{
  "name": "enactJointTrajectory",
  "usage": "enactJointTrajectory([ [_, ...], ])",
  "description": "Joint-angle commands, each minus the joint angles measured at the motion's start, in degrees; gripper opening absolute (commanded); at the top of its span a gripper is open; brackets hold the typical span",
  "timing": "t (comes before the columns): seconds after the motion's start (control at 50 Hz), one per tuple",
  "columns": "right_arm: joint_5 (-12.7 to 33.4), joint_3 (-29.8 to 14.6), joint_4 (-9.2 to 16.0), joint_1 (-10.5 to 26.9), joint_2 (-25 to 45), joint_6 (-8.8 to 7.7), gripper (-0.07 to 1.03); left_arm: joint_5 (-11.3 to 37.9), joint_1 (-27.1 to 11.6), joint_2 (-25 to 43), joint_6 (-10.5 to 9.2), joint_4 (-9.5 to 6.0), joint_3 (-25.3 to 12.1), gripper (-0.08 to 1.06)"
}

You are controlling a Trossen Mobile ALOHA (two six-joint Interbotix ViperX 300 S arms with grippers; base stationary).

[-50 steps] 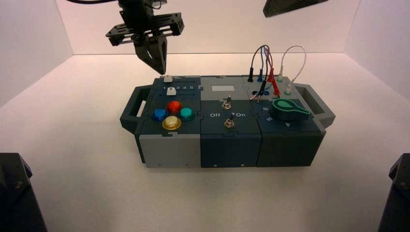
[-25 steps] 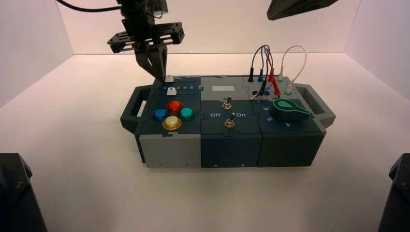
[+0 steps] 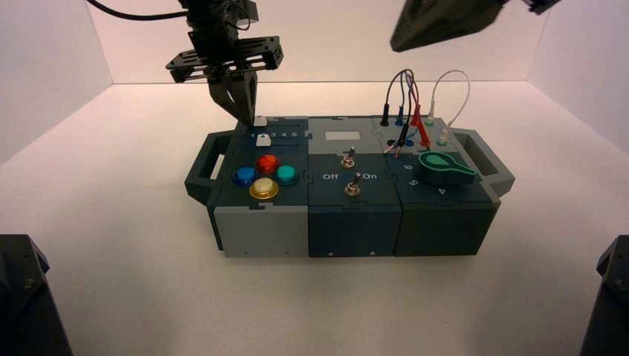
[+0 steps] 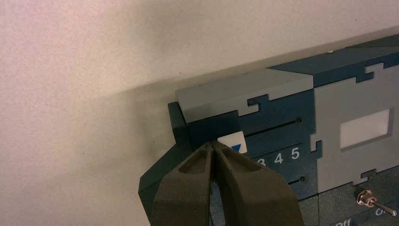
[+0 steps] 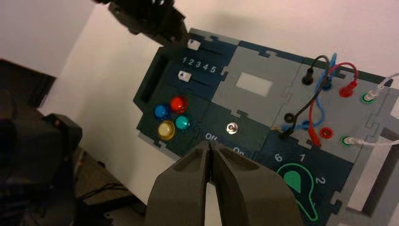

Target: Move the top slider to position 2.

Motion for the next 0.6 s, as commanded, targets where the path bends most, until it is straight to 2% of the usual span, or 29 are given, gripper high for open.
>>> enactJointTrajectory([
  [0.02, -0.4, -1.9, 0.9, -0.9, 0.4, -0.70, -0.02, -0.3, 0.0, -0.5, 0.18, 0.00, -1.1, -0.03],
  [0.6, -0.5, -2.0, 1.3, -1.4, 0.5, -1.05, -0.02, 0.1, 0.0, -0.2, 0.35, 0.00, -2.7, -0.03],
])
